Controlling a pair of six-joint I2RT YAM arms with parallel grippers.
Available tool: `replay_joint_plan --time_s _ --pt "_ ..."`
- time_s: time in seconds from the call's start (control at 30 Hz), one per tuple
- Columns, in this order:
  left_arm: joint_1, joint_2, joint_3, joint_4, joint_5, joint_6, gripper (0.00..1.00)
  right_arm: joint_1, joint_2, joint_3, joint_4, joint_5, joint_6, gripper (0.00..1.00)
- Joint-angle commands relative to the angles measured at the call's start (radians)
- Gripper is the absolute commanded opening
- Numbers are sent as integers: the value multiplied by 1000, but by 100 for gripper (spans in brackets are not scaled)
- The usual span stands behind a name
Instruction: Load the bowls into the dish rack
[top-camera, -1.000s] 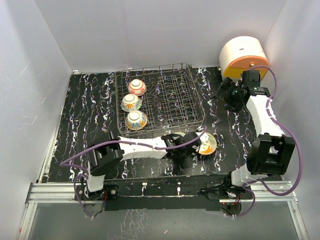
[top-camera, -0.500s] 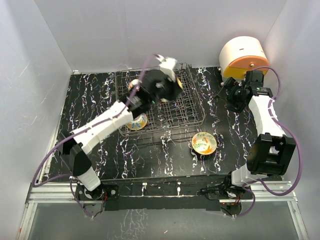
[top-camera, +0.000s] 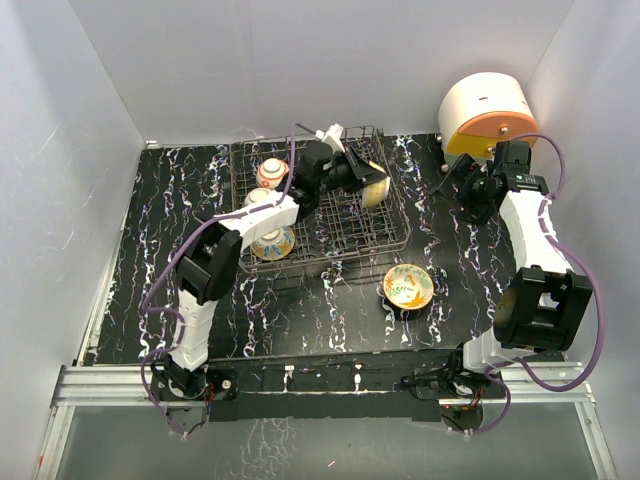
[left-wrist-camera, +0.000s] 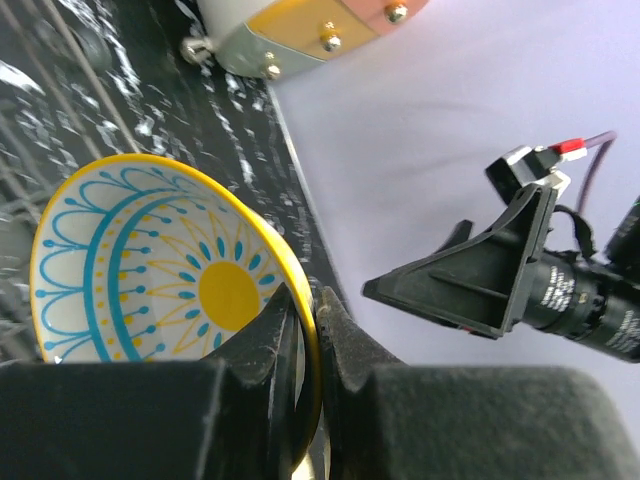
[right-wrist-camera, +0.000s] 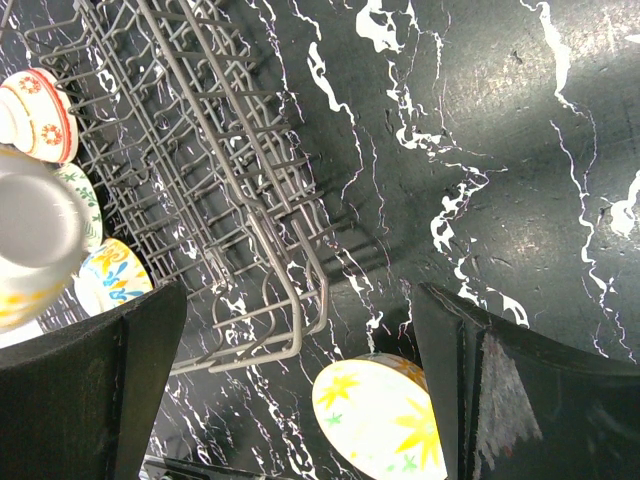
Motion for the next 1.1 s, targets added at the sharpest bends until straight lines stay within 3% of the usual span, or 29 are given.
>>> replay_joint_plan --time_s 0.0,0.1,0.3,0.57,0.93,1.07 --pt "-3 -14 -78 364 66 -320 0 -17 8 57 46 -7 -14 99" --pt "-3 33 -80 392 61 -367 0 -22 14 58 45 -5 -18 99" --pt "-4 149 53 305 77 -415 0 -29 37 66 50 -7 -21 99" --pt "-4 174 -97 450 38 -508 0 -36 55 70 51 -14 -26 99" --pt "-4 259 -130 633 -23 -640 0 -38 90 81 59 -49 -27 99" --pt "-4 254 -159 606 -25 -638 0 -38 98 81 61 -55 -27 99"
